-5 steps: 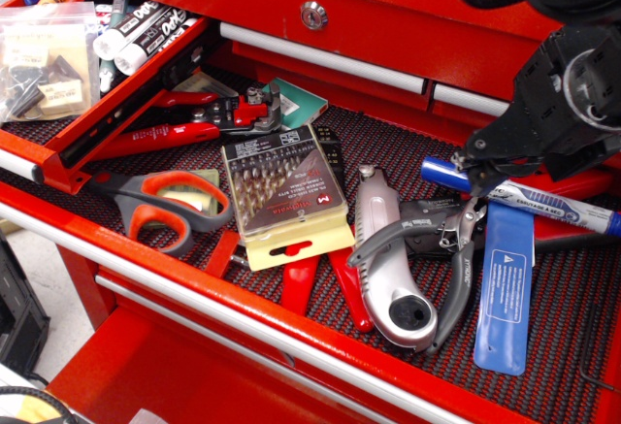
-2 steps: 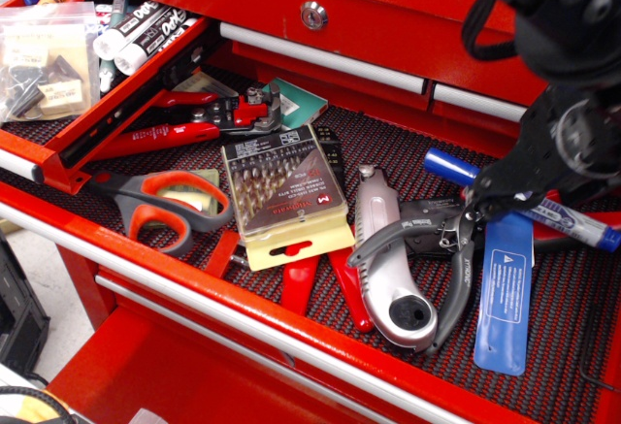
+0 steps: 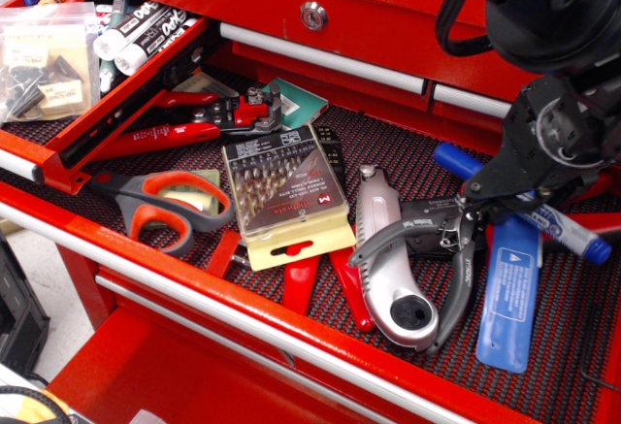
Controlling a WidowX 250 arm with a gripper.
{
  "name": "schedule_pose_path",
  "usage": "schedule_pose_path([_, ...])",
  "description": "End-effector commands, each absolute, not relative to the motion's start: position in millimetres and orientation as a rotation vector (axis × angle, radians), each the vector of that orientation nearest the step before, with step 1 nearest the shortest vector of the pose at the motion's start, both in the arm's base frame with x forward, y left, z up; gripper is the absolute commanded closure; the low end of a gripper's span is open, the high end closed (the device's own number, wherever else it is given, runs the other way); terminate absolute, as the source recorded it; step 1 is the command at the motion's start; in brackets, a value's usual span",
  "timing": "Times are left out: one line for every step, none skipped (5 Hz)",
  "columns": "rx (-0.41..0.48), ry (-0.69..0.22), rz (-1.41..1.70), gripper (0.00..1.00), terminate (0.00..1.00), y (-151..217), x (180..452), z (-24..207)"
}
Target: Pick up blue pen and put into drawer
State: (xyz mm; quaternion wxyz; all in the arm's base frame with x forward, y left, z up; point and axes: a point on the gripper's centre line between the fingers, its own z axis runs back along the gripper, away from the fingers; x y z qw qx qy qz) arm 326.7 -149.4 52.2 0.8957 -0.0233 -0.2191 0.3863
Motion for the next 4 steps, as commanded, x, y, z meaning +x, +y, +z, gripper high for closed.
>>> schedule_pose_path([-0.042,-0.400,0.754,1.00,0.00,-143.6,320.0,61.9])
schedule_pose_path([0.076,-0.404,0.769,1.00,0.00,-134.4,311.4,79.7])
schedule_pose_path([0.302,-0.416,0.805,1.00,0.00,-99.7,303.4,112.9])
schedule_pose_path([0.452,-0.409,0.803,1.00,0.00,-56.7,288.3,144.5])
